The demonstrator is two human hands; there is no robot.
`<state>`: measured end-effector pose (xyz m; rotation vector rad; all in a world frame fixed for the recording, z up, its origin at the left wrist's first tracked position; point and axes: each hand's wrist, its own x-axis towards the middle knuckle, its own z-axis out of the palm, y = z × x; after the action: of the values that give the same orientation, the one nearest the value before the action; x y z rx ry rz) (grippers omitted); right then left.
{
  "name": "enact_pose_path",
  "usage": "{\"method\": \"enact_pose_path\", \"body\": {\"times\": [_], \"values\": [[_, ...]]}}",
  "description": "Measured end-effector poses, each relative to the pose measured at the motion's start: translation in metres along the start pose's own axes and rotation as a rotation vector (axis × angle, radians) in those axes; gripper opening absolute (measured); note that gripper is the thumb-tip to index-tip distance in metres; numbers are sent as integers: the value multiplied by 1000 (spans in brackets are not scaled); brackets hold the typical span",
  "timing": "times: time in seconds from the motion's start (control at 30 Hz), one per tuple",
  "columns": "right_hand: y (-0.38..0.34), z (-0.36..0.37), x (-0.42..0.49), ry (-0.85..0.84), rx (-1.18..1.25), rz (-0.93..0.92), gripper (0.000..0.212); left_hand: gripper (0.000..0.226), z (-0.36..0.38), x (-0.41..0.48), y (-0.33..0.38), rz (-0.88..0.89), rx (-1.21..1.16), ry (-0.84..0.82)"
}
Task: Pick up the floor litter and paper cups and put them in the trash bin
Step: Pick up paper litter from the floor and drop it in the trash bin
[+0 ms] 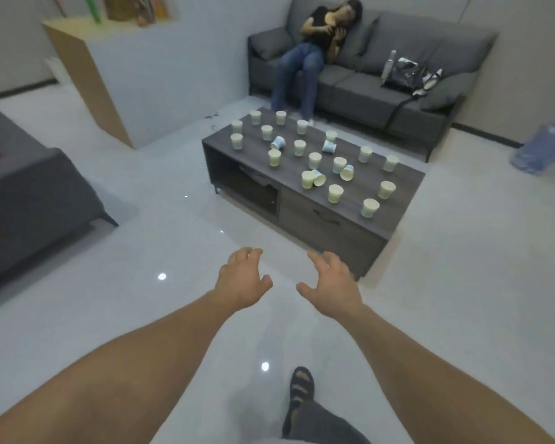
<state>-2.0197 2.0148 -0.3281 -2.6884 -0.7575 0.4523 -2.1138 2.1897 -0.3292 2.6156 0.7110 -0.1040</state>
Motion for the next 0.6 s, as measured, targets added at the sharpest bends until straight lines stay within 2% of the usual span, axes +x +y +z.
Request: {"method": "enact_pose_path", "body": {"times": [0.33, 0.6], "values": [[-80, -28, 191, -151, -79, -262, 76, 66, -62, 117, -62, -301, -77, 96], [-187, 0, 336, -197, -164, -401, 78, 67, -101, 227, -163, -442, -169, 161]]}}
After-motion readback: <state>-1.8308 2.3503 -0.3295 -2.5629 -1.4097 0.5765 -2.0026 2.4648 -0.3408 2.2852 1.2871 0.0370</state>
